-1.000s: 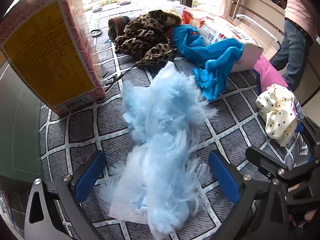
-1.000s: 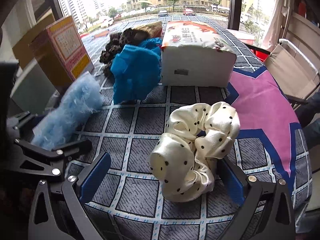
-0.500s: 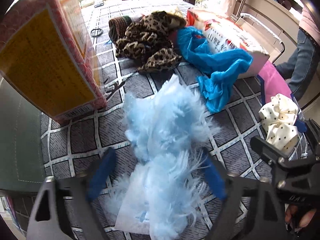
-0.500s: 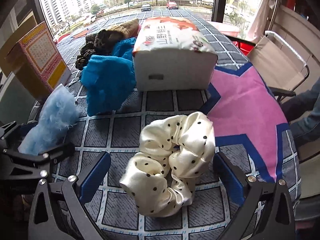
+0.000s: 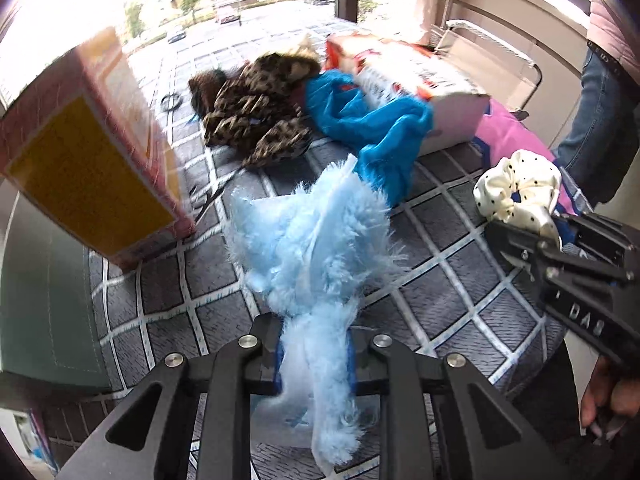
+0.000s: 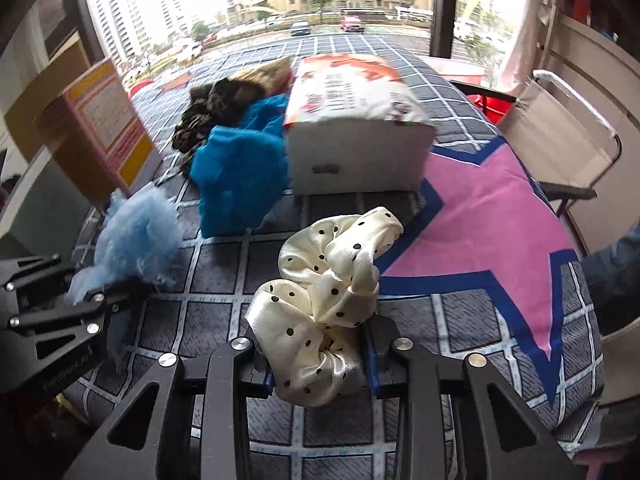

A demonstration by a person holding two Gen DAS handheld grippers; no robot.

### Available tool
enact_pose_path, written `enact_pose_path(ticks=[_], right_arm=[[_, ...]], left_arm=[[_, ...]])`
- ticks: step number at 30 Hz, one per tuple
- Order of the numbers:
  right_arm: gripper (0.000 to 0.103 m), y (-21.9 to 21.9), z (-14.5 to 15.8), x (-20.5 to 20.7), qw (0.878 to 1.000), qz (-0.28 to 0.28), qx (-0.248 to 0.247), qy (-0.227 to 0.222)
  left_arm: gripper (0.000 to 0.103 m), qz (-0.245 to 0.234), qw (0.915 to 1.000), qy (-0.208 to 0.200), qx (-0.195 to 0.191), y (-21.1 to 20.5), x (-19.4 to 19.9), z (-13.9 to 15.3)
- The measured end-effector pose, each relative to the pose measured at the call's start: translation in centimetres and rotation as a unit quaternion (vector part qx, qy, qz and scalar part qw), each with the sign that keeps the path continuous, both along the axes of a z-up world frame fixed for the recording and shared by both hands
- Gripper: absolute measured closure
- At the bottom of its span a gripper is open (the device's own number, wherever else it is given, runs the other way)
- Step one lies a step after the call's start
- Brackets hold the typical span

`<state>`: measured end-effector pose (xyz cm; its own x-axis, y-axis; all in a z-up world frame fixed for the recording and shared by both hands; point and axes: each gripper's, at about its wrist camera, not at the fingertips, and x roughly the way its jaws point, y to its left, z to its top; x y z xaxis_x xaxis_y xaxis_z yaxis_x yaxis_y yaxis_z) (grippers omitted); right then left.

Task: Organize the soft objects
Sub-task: 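Carry the fluffy item and polka-dot scrunchie with both grippers over the white box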

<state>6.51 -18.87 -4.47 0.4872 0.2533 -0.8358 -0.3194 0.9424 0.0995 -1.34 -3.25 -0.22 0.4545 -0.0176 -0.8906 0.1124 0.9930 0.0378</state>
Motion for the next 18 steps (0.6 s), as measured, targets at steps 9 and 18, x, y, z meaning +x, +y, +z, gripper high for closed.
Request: enact_pose_path(ticks=[9, 18], right_arm=[[0.069, -4.3, 3.0, 2.3, 0.997, -0.065, 0.023, -0.025], [0.069, -7.0, 5.7, 8.0, 0.992, -0.112, 0.034, -0.045]], left_arm=[[0.079, -0.076, 0.9967, -0.029, -0.008, -4.2, 2.5, 3.7], [0.079, -0.056, 0.9971, -0.036, -0.038, -5.8, 10.7, 7.5]])
